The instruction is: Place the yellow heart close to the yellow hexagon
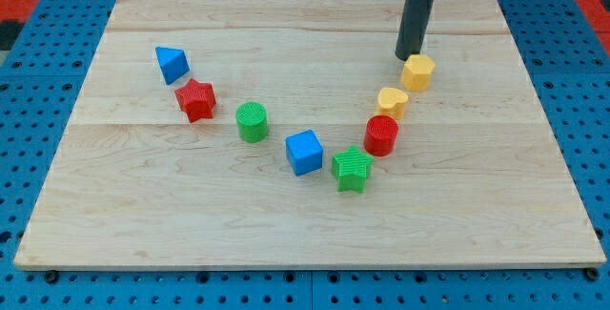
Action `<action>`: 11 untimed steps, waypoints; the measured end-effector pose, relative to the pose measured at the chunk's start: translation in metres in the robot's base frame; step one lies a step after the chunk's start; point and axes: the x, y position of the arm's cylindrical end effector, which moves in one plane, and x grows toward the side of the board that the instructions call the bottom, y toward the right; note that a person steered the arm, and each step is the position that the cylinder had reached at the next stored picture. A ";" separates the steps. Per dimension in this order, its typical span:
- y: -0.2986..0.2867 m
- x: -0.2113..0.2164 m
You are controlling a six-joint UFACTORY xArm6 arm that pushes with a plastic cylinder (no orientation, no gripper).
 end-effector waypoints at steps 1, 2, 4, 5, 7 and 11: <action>-0.078 0.006; -0.056 0.069; -0.053 0.110; -0.024 0.108; -0.026 0.108; 0.078 0.150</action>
